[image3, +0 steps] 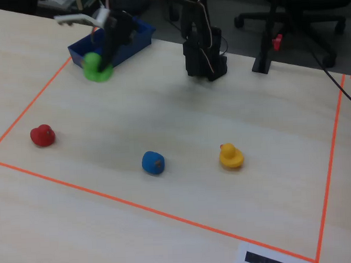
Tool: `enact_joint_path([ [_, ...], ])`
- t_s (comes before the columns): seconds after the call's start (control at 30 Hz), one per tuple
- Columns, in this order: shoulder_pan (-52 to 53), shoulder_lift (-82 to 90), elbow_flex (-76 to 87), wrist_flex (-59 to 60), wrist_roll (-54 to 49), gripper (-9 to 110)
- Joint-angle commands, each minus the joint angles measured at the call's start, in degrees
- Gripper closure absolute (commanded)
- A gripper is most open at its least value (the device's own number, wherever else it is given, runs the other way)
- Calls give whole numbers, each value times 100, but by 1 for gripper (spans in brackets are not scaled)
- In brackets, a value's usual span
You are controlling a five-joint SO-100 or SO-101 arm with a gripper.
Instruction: Grasp green duck and put it into box.
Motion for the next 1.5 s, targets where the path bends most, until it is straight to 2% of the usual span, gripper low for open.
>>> enact_joint_path([
  [0.0, 1828, 88, -387, 9, -308, 101],
  [0.3, 4474, 501, 299, 545, -712, 101],
  [0.4, 5150, 958, 1187, 536, -923, 101],
  [0.63, 6223, 2241, 3735, -316, -1635, 101],
  [0.87, 6539, 3006, 5599, -1081, -2057, 101],
  [1.07, 6381, 2927, 5845, -1239, -2021, 101],
  [1.47, 6434, 1837, 5704, -2487, -2065, 101],
])
